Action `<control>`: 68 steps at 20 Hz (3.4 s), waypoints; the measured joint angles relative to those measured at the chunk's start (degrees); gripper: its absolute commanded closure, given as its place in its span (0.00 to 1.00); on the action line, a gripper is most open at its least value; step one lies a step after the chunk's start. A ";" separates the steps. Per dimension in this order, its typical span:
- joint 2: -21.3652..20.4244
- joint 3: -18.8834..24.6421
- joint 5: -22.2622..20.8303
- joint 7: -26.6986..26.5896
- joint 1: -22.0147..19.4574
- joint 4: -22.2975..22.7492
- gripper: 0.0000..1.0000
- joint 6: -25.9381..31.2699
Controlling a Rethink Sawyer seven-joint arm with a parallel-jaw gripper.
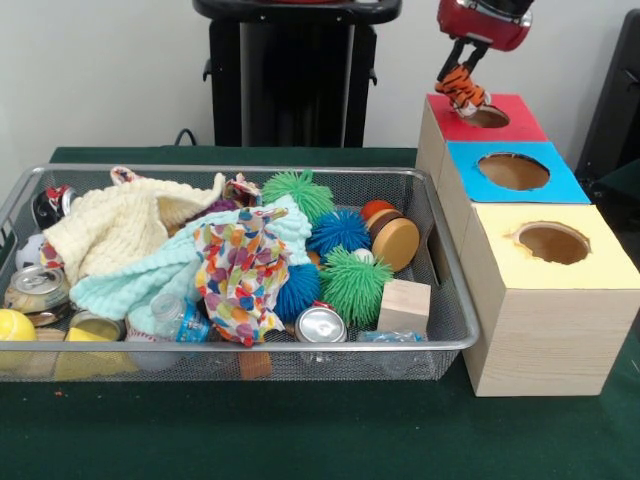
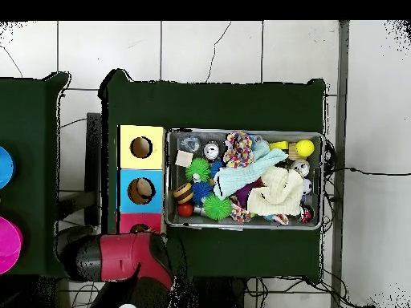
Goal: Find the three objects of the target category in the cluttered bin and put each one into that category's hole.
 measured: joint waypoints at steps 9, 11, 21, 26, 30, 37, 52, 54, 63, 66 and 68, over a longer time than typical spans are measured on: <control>1.74 0.66 3.45 0.00 0.51 -2.45 1.00 0.00; 2.19 0.71 3.83 0.00 0.65 -2.62 1.00 0.00; 3.87 0.54 4.19 0.00 2.11 -2.74 1.00 0.00; 4.17 0.11 4.19 0.00 2.94 -2.73 1.00 0.00; 4.16 -0.09 4.18 0.00 3.51 -2.71 1.00 0.00; 4.16 -0.22 4.18 0.00 3.54 -2.73 1.00 0.88; 7.60 -5.44 3.18 0.00 5.79 -7.37 1.00 6.99; 8.69 -6.61 2.63 0.00 6.39 -8.80 1.00 7.39; 11.56 -9.23 1.57 0.00 7.28 -12.84 1.00 7.86; 11.68 -9.36 1.58 0.00 7.28 -13.46 1.00 7.85; 11.69 -9.36 1.57 0.00 7.28 -13.57 1.00 7.85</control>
